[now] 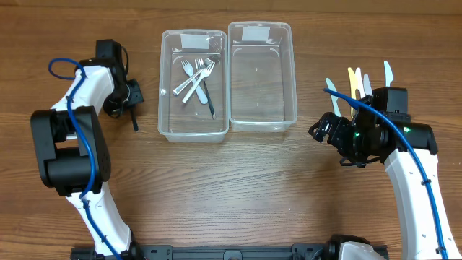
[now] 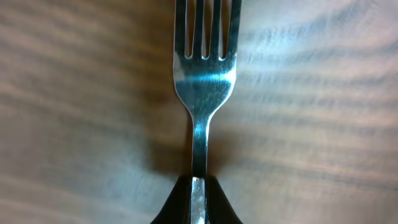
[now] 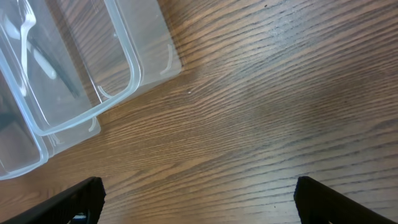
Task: Pack container
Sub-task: 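Grasp the last metal fork beside the container with the left gripper, then place the last metal fork into the left container and release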
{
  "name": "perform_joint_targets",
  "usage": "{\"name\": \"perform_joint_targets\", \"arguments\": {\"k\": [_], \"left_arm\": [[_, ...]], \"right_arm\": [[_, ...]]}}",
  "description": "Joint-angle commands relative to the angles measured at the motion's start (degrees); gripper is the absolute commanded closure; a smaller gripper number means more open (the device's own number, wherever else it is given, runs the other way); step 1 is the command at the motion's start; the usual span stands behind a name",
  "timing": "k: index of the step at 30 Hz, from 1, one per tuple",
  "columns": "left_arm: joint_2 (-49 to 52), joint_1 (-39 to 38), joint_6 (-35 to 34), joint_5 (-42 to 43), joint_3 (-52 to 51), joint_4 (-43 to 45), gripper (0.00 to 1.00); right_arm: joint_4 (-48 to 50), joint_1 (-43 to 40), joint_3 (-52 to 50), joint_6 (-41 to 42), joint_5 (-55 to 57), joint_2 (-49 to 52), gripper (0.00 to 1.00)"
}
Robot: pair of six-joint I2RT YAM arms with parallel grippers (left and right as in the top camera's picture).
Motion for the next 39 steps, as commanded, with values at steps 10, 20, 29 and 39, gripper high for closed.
{"name": "perform_joint_targets", "arguments": {"k": [10,20,29,39], "left_arm": [[0.22,-1.75,6.25,2.19,33.07,-19.37,0.96],[0.24,-11.69,8.52,9.03,44.63,-26.27,0.96],[0.24,-18.67,3.91,9.35,32.70,-18.03,0.96],[0.22,-18.91,3.63,12.70,29.18,-15.63,0.37]], "right_arm": [[0.26,-0.22,1.60,0.35,-0.37,-0.46,0.00],[0.26,-0.22,1.60,0.33,-0.37,-0.46,0.00],[1.16,-0.22,1.60,0.33,-0.35,-0.46,0.00],[12.57,-0.22,1.60,0.31,1.60,-0.46,0.00]]}}
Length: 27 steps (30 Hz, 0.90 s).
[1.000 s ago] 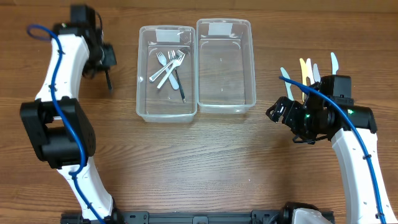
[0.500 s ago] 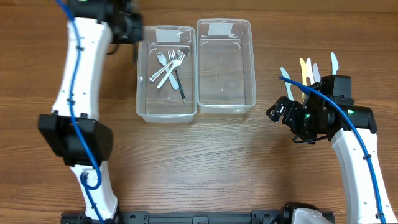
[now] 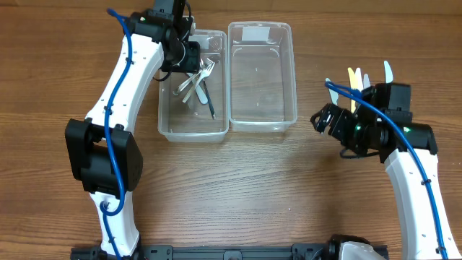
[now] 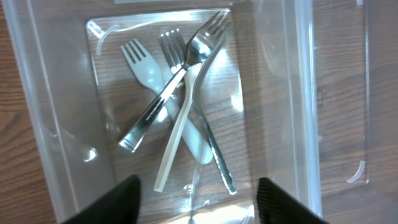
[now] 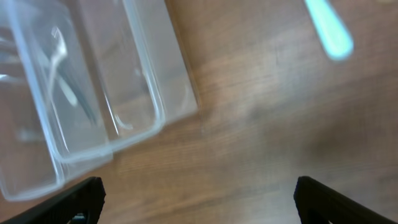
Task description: Pack container
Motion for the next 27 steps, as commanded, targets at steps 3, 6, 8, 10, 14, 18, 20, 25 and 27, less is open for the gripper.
{"name": "perform_joint_targets", "arguments": {"k": [3,6,8,10,14,18,20,25,27], "left_arm": [[0.07,0.02,-0.61,5.46,0.50,-0.26,0.38],[0.07,0.07,-0.61,6.43,2.23,-2.16,0.44],[0.04,0.13,-0.57,6.40,5.75,-5.62,0.50],[-0.07,0.37,0.20,6.29,10.45,-9.44,0.50],[-0.76,1.66,0.50,5.40,22.95,-15.76,0.43],[-1.51,4.28,0.50,5.29,34.23,-17.46,0.35],[-1.77,6.73,0.50,5.27,38.12,-18.53,0.35],[-1.73,10.73,0.50,5.11,38.51,-24.17,0.35],[-1.73,11.76,0.50,3.74,38.16,-26.32,0.32]], "right_arm": [[7.56,-0.20,1.60,0.26,1.07,-0.46,0.00],[12.13,-0.20,1.60,0.09,-1.92,-0.22,0.03],[15.06,-0.20,1.60,0.04,-1.53,0.79,0.12],[16.94,-0.20,1.60,0.07,0.17,2.86,0.21],[19.41,-0.20,1.60,0.98,-0.57,12.09,0.54],[22.36,-0.20,1.64,1.11,-7.85,20.63,0.82],[24.72,-0.20,1.64,1.29,-9.88,23.67,0.78],[27.36,0.85,1.62,1.57,-15.28,24.61,0.77],[27.50,2.08,1.64,1.60,-17.46,24.61,0.77]]}}
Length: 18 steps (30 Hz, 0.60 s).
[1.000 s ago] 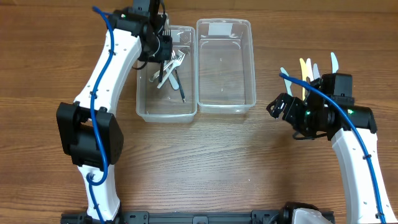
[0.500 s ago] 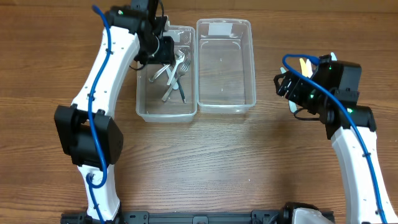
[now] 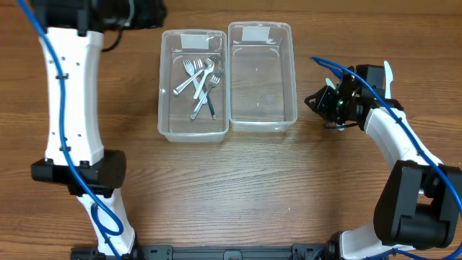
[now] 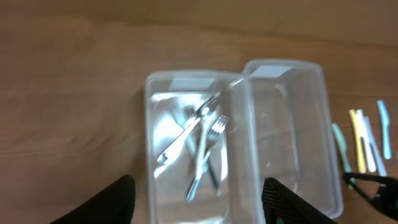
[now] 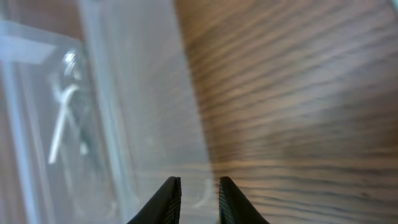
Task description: Pack container
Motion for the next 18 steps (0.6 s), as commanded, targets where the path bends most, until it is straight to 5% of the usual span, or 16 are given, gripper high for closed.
{"name": "perform_joint_targets", "arguments": {"k": [1,4,14,18], "left_arm": [[-0.55,2.16,0.24,-2.16,0.04,-3.32,0.28],[-0.55,2.80,0.24,-5.62,0.00,-4.96,0.18],[-0.55,2.86,0.24,-9.79,0.00,-5.60,0.13],[-0.55,2.86,0.26,-12.70,0.00,-5.99,0.10]], "right_arm": [[0.35,2.62,0.98,0.35,-7.26,-0.33,0.77],[0.20,6.12,0.98,0.52,-6.99,-0.33,0.77],[0.13,7.91,1.31,0.70,-1.40,-1.42,0.85],[-0.37,2.93,3.98,0.66,-1.40,-5.05,0.71]]}}
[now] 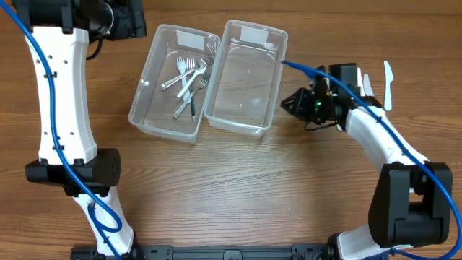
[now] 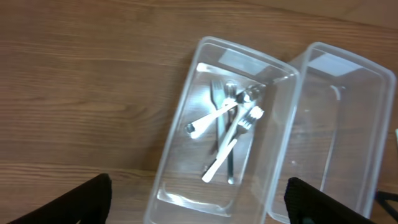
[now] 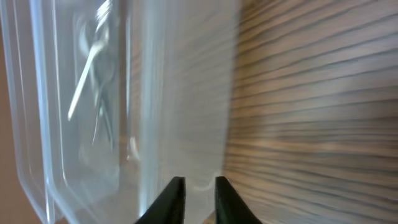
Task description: Pack container
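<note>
Two clear plastic containers stand side by side, both skewed on the table. The left container holds several forks, metal and white plastic. The right container has nothing in it. My right gripper is shut, low at the right container's outer long wall; nothing shows between its fingers. My left gripper hangs open and high beyond the left container's far corner, holding nothing.
Plastic knives lie on the table right of my right arm, partly hidden by it. Bare wooden tabletop spreads in front of the containers and to their left.
Both containers have slid left and turned askew. My right gripper, still shut, has moved left and is now at the right container's side. My left gripper stays high and open.
My left gripper was shut on a metal fork left of the containers. Then it was open over the left container, the fork among the others there, and then it was up high. My right gripper was open beside the knives, later shut beside the right container, and both containers now stand skewed.
</note>
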{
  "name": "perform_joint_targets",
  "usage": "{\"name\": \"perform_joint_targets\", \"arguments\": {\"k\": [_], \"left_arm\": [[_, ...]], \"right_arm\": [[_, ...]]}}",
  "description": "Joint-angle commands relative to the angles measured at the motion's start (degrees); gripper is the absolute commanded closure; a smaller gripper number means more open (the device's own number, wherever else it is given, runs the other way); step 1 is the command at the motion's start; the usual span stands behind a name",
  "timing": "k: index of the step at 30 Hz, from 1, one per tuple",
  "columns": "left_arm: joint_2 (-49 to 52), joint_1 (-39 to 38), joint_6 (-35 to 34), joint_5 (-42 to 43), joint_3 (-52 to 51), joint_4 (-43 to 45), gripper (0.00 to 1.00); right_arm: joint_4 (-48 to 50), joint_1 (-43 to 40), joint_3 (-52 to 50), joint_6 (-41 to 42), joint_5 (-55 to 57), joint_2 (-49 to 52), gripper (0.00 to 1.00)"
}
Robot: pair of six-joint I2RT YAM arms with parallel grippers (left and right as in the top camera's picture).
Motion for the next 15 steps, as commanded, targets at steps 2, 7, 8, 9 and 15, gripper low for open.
{"name": "perform_joint_targets", "arguments": {"k": [2,7,8,9,15], "left_arm": [[-0.55,0.11,0.61,-4.94,0.04,-0.13,0.09],[1.57,0.94,1.55,-13.33,-1.14,0.68,0.13],[2.95,1.66,1.57,-13.42,-1.60,0.46,0.13],[4.20,2.32,1.57,-13.05,-1.99,0.11,0.13],[14.78,5.14,3.72,-10.29,-3.76,-5.31,0.31]], "right_arm": [[-1.20,-5.81,5.84,-0.74,0.55,-6.14,0.67],[-5.68,-6.16,9.29,-2.36,-0.52,-7.10,0.66],[-6.25,-6.16,9.40,-2.71,-0.46,-7.10,0.66],[-6.82,-6.16,9.40,-2.67,-0.26,-7.13,0.67],[-10.45,-6.19,9.40,-2.91,2.36,-7.10,0.66]]}}
